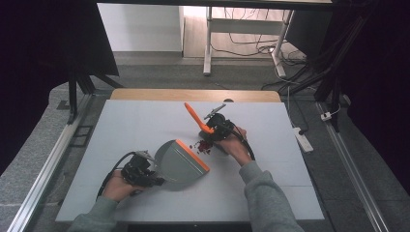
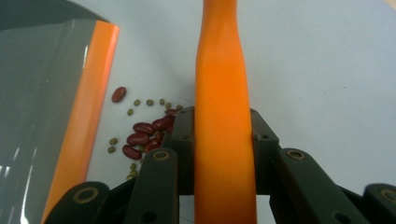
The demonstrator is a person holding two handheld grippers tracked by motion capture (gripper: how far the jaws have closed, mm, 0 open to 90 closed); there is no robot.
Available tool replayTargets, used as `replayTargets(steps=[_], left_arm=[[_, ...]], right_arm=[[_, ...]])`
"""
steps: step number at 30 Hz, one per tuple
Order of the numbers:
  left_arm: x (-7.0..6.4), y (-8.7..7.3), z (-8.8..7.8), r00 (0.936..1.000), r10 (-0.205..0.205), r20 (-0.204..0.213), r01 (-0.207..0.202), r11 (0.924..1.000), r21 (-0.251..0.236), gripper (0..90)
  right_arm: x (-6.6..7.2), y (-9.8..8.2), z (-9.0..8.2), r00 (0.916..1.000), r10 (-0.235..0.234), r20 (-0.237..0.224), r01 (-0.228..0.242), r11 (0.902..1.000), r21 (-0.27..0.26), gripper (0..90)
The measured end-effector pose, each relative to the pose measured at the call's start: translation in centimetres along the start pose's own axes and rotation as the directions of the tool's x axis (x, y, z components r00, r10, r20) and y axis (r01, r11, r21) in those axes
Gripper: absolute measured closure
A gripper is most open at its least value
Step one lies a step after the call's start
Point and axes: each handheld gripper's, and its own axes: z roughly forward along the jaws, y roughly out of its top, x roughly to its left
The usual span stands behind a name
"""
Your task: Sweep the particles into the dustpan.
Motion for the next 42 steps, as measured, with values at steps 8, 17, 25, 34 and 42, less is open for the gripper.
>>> replayTargets(steps=[8,17,25,34,42], left_arm=[[0.0,0.0,0.0,1.0,-0.002,0.0,0.002,1.0,-0.001,61.2],[0.0,0.0,0.1,1.0,-0.003,0.0,0.003,1.0,-0.001,61.3],[-0.1,0.1,0.1,1.0,-0.002,0.0,0.002,1.0,0.0,61.2],[-0.1,0.1,0.1,1.0,-0.002,0.0,0.002,1.0,0.0,61.2],[-0.1,0.1,0.1,1.0,-0.002,0.0,0.002,1.0,0.0,61.3]], right_arm=[[0.9,0.2,0.1,0.9991,-0.001,-0.043,0.001,1.0,-0.007,70.4],[1.6,0.4,0.2,0.9987,-0.021,-0.047,0.02,0.9998,-0.003,70.4],[2.1,0.7,0.3,0.998,-0.03,-0.056,0.03,0.9995,-0.001,70.4],[3.2,1.3,0.6,0.9958,-0.053,-0.074,0.053,0.9986,-0.005,70.4],[3.7,1.3,0.6,0.9941,-0.056,-0.093,0.056,0.9984,-0.01,70.4]])
